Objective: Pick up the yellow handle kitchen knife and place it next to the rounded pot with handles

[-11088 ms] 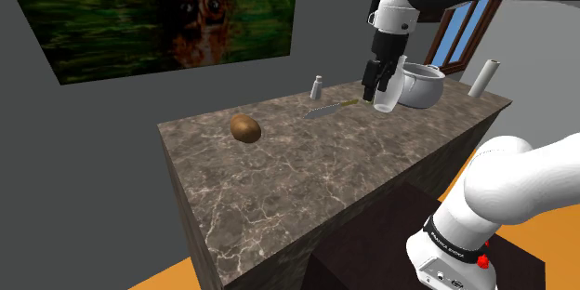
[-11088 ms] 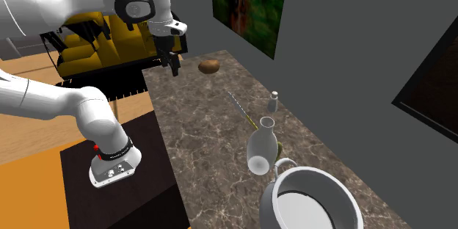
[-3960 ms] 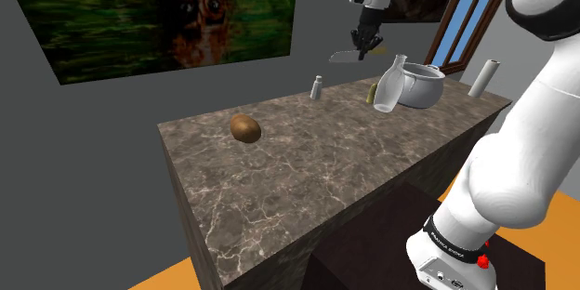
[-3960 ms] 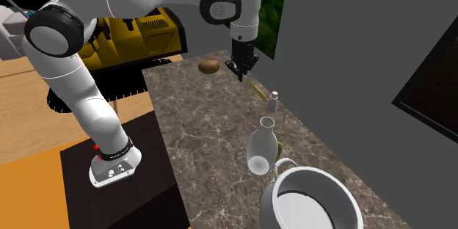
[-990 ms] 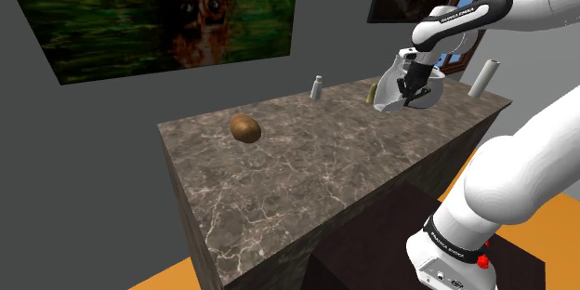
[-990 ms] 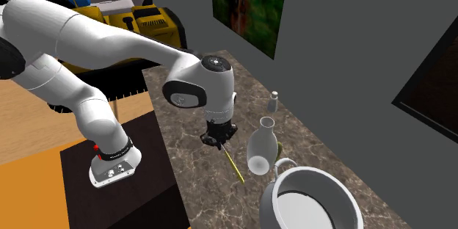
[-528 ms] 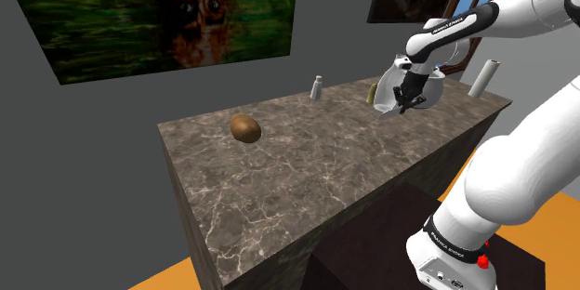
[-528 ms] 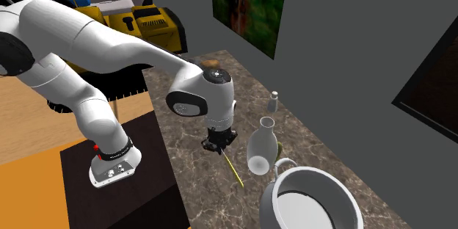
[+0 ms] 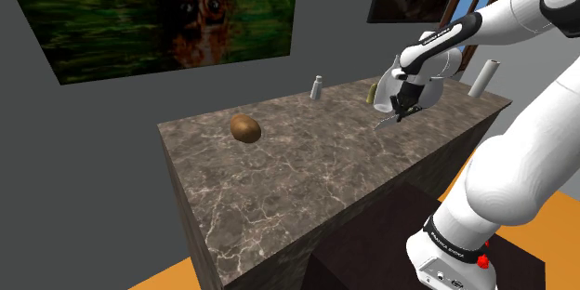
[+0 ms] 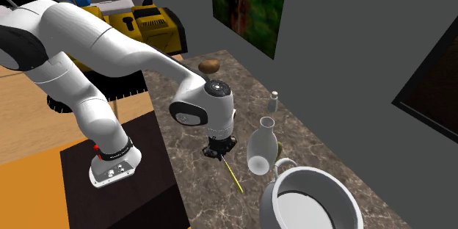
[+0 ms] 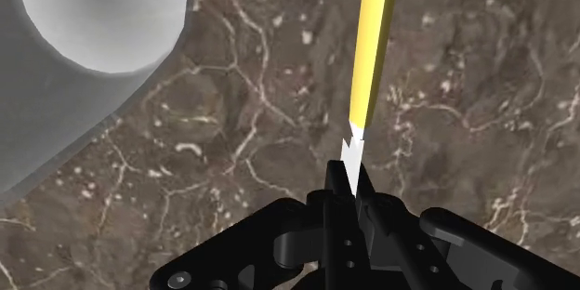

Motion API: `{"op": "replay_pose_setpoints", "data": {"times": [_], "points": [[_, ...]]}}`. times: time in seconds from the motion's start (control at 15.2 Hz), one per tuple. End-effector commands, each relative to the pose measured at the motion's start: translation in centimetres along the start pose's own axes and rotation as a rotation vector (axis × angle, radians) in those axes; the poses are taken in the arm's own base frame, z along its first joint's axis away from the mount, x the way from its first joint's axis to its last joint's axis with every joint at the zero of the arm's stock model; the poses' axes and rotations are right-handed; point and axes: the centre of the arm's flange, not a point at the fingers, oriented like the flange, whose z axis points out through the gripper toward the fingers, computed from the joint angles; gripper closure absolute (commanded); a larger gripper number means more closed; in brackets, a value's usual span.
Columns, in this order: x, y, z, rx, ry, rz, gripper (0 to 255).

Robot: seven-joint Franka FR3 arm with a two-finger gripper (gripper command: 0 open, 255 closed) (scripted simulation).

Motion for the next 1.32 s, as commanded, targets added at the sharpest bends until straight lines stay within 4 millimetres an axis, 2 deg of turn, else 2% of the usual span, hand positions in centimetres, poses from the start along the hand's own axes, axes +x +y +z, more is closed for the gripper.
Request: {"op": "replay_pose_setpoints", "data": {"times": [0.0,0.4,0.46,0.79,1.06,1.25], "points": [[0.0,0.0,0.3,-0.001,0.0,0.0,255],[0.0,0.0,0.3,-0.001,0.0,0.0,255],[0.0,0.0,0.3,-0.001,0.0,0.0,0],[0.0,0.0,0.3,-0.001,0.0,0.0,0],[0.0,0.0,-4.7,-0.001,0.0,0.0,0],[0.0,0.0,-4.7,-0.001,0.0,0.0,0]]}}
